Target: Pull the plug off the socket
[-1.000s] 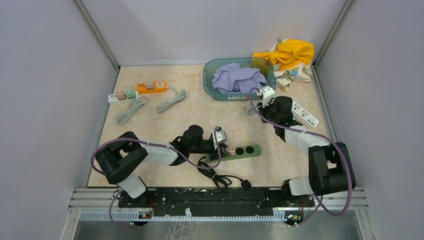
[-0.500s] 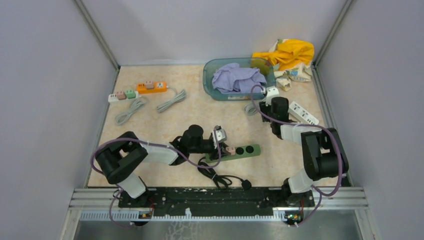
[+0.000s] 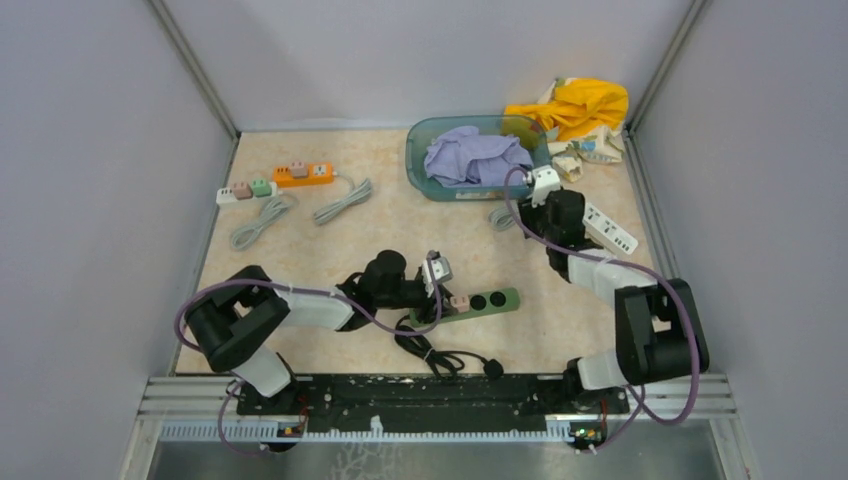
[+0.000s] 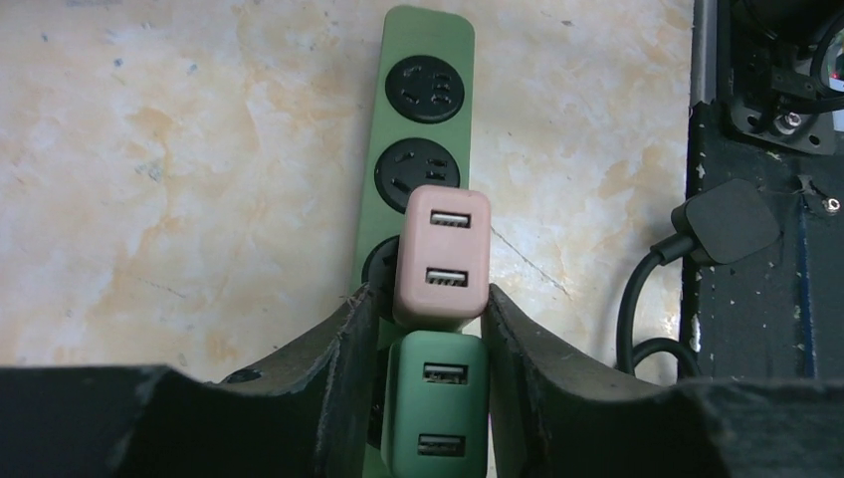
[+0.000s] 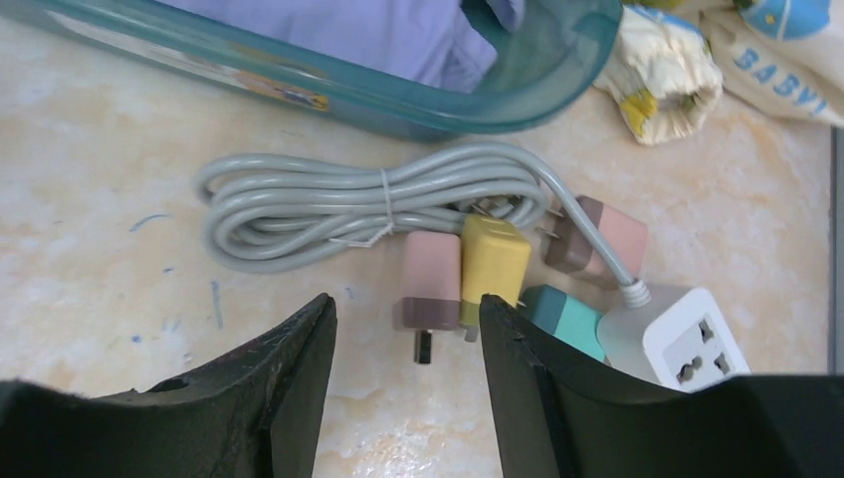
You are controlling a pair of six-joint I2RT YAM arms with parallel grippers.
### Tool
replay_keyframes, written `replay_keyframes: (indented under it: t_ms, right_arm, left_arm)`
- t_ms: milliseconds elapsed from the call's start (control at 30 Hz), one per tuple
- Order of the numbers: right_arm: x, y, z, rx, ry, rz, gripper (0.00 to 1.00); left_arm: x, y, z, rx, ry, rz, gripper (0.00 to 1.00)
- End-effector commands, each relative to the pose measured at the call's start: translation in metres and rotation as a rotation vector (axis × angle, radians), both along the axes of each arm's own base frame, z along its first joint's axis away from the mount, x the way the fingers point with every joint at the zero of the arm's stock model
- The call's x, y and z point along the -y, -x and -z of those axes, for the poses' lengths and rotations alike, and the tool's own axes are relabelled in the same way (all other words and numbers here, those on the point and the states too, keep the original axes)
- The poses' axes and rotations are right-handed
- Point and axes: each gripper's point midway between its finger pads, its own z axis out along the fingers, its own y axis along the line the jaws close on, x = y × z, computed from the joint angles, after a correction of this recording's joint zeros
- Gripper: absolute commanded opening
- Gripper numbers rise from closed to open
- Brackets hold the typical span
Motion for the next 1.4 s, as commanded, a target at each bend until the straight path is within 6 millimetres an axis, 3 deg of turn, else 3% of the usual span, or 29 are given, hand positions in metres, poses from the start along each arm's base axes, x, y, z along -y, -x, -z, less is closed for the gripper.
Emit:
replay_keyframes:
  t_ms: [0, 133, 367, 633, 1033, 1233, 1367]
  right_arm:
    - [-0.032, 0.009, -0.042, 0.074, -0.026, -0.234, 0.55]
    - [-0.063, 0.034, -0.057, 0.080, -0.042, -0.468, 0.55]
    - [-0.090, 0.064, -0.077, 0.089, -0.072, -0.689, 0.55]
    - [-0.114, 0.097, -0.088, 0.075, -0.121, -0.916, 0.57]
    - [-0.131, 0.130, -0.097, 0.090, -0.169, -1.108, 0.58]
    - [-0.135, 0.140, -0.096, 0.088, -0.187, -1.171, 0.60]
    - [-0.138, 0.150, -0.096, 0.085, -0.208, -1.220, 0.61]
  left_arm:
    - [-0.012, 0.003, 0.011, -0.047, -0.050, -0.039, 0.51]
    - [-0.013, 0.000, 0.004, -0.043, -0.030, -0.067, 0.64]
    - [-0.014, -0.003, -0.014, -0.014, 0.011, -0.089, 0.83]
    - [-0.026, -0.009, -0.041, 0.025, 0.042, -0.161, 0.87]
    - [-0.052, 0.005, -0.083, 0.078, 0.143, -0.204, 0.88]
    - [-0.069, 0.014, -0.098, 0.087, 0.240, -0.248, 1.00]
    - [-0.077, 0.021, -0.100, 0.085, 0.280, -0.250, 1.00]
